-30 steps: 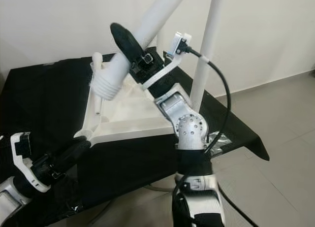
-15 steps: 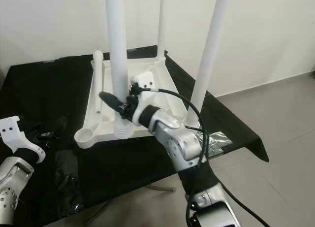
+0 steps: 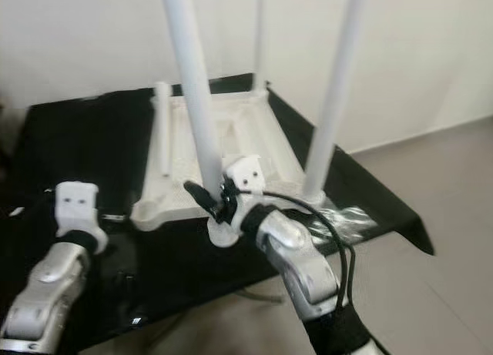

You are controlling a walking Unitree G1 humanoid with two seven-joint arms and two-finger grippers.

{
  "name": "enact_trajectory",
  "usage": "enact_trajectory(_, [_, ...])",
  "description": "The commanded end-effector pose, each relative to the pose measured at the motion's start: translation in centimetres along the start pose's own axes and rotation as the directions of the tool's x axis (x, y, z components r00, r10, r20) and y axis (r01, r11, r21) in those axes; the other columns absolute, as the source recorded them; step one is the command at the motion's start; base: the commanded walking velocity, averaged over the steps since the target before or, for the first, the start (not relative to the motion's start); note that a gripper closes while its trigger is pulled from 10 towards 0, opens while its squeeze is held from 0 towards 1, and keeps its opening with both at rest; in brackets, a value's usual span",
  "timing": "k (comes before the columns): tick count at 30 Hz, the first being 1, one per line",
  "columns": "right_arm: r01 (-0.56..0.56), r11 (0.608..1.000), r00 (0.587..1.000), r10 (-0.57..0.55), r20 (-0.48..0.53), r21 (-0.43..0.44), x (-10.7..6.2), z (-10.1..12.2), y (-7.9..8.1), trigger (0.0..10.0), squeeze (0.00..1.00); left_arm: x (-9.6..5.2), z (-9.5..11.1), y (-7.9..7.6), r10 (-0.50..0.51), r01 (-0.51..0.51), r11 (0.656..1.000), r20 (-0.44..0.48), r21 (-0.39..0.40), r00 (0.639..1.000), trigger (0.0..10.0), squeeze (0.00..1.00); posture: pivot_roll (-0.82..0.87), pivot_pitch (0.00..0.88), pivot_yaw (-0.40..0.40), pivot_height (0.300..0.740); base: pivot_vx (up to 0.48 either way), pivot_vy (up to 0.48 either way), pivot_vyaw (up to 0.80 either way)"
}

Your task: Building children table

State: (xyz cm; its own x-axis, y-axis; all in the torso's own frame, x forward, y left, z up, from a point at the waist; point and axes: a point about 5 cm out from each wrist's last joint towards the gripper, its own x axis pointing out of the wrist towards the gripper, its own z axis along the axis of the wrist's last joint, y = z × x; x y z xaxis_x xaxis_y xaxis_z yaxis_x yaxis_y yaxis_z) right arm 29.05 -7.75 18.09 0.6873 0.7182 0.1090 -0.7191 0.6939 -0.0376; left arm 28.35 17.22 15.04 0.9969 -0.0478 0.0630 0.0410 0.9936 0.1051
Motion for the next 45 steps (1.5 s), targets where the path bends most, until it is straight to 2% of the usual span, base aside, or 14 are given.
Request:
enact_trajectory(1, [-0.008, 1.000, 0.999, 0.008, 0.037, -0.014, 0.0, 0.4, 0.4, 10.0, 0.00, -0.1, -0.1, -0.1, -0.005, 0.004, 0.999, 0.006, 0.038, 1.000, 10.0, 0.00, -0.05, 0.043, 0.004, 0.740, 0.000, 0.480, 0.00])
enact_trajectory(6, [0.034, 0.999, 0.998, -0.032, 0.062, -0.026, 0.0, 0.7, -0.2, 10.0, 0.00, 0.0, 0.2, -0.5, -0.026, 0.023, 0.997, 0.040, 0.072, 0.999, 10.0, 0.00, -0.04, 0.044, 0.003, 0.740, 0.000, 0.480, 0.00])
enact_trajectory(11, [0.074, 0.996, 0.993, -0.068, 0.092, -0.059, 0.5, 1.5, -1.0, 10.0, 0.00, -0.2, 0.6, -0.8, -0.030, 0.024, 0.995, 0.067, 0.096, 0.997, 10.0, 0.00, -0.04, 0.049, -0.001, 0.740, 0.000, 0.000, 0.00])
enact_trajectory(16, [0.110, 0.990, 0.990, -0.101, 0.096, -0.090, 0.8, 1.9, -2.0, 10.0, 0.00, -0.4, 0.5, -0.7, -0.014, 0.009, 0.996, 0.062, 0.084, 0.998, 10.0, 0.00, -0.04, 0.061, -0.006, 0.740, 0.000, 0.000, 0.00])
enact_trajectory(20, [0.140, 0.986, 0.987, -0.132, 0.090, -0.090, 0.8, 2.0, -3.1, 10.0, 0.00, -0.8, 0.2, 0.0, 0.024, -0.025, 0.999, 0.039, 0.032, 0.999, 10.0, 0.00, -0.03, 0.076, -0.018, 0.740, 0.000, 0.000, 0.00])
enact_trajectory(25, [0.139, 0.987, 0.988, -0.133, 0.080, -0.081, 0.6, 1.7, -2.9, 10.0, 0.00, -1.2, 0.1, 0.0, 0.003, -0.003, 1.000, 0.031, 0.009, 1.000, 10.0, 0.00, -0.03, 0.084, -0.022, 0.740, 0.000, 0.000, 0.00])
enact_trajectory(26, [0.136, 0.990, 0.987, -0.132, 0.086, -0.040, 0.2, 1.4, -2.6, 10.0, 0.00, -1.6, 0.0, -0.2, -0.021, 0.021, 1.000, 0.028, -0.008, 0.999, 10.0, 0.00, -0.03, 0.084, -0.021, 0.740, 0.000, 0.000, 0.80])
enact_trajectory(31, [0.142, 0.989, 0.987, -0.140, 0.076, -0.027, -0.3, 1.0, -2.3, 10.0, 0.00, -2.0, -0.3, -0.5, -0.043, 0.044, 0.998, 0.018, -0.033, 0.999, 10.0, 0.00, -0.04, 0.077, -0.012, 0.740, 0.109, 0.000, 0.48])
enact_trajectory(32, [0.142, 0.988, 0.988, -0.138, 0.072, -0.057, -0.4, 0.9, -2.2, 10.0, 0.00, -2.1, -0.4, -0.6, -0.047, 0.048, 0.998, 0.014, -0.037, 0.999, 10.0, 0.00, -0.04, 0.075, -0.012, 0.740, 0.281, 0.000, 0.80])
enact_trajectory(37, [0.185, 0.980, 0.981, -0.181, 0.065, -0.067, -0.2, 0.7, -2.6, 10.0, 0.00, -2.0, -0.5, -1.0, -0.070, 0.071, 0.997, 0.013, -0.040, 0.997, 10.0, 0.00, -0.04, 0.064, -0.008, 0.740, 0.297, 0.000, 0.32])
enact_trajectory(45, [0.119, 0.992, 0.986, -0.112, 0.121, -0.046, -0.1, 2.0, -2.5, 10.0, 0.00, -1.9, -0.5, -1.0, -0.090, 0.090, 0.995, 0.015, -0.044, 0.996, 10.0, 0.00, -0.04, 0.053, -0.002, 0.740, 0.301, 0.000, 0.00])
